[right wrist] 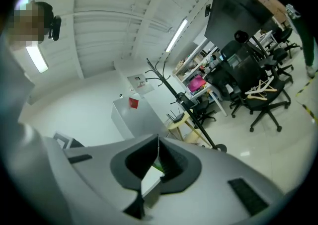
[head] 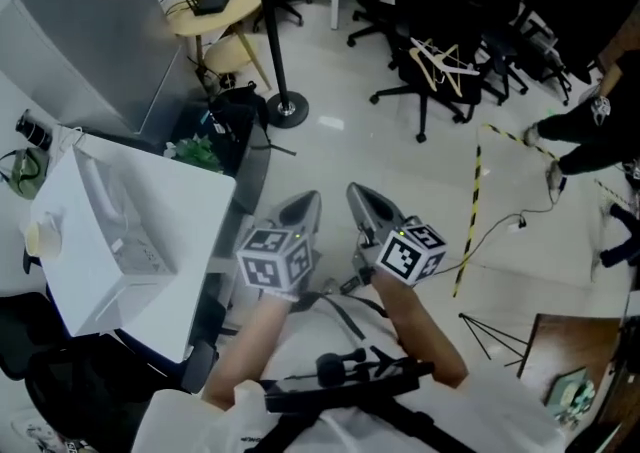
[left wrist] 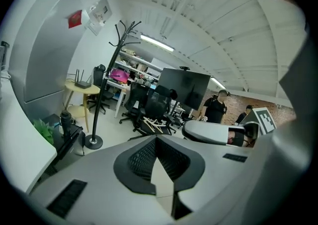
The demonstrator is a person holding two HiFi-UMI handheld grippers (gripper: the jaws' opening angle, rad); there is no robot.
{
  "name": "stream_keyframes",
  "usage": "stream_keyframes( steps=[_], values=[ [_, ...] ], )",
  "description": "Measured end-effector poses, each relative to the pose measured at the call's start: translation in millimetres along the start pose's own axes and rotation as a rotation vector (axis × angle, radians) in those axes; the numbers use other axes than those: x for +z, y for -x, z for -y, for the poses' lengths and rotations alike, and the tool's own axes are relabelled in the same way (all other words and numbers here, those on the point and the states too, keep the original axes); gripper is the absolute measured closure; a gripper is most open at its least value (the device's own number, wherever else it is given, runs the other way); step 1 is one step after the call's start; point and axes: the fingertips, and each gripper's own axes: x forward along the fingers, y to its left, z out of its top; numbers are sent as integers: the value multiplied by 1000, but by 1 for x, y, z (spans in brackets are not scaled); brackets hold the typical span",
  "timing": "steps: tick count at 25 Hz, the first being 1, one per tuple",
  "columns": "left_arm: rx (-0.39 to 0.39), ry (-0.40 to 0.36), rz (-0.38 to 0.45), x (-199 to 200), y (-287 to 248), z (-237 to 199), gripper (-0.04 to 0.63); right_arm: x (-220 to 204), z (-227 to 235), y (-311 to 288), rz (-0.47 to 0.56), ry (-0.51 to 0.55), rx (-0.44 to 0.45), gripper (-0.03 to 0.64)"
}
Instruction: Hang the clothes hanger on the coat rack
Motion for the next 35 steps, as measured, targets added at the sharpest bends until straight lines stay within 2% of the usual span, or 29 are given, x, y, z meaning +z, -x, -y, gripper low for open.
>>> stream_keyframes(
  steps=[8,13,17,22,27,31,35],
  values=[
    [-42,-13,-63,-4,-45,15,604,14,37,3,19,-62,-36,591],
    [-99,-29,-108,-1,-92,23,604,28,82,1,35,-105,-105,607],
    [-167,-54,-122,18,-138,28,604,53,119,-8,69,-109,-182,607],
    [-233,-78,-124,58,-195,20,604,93,156,-42,102,-106,-233,609],
    [-270,-77,-126,94,-242,7,604,132,177,-75,135,-127,-206,606],
    [-303,-69,-131,115,-276,-3,604,159,197,-104,165,-202,-172,611],
    [-350,-70,-104,136,-304,-9,604,172,207,-136,150,-175,-115,614]
  ],
)
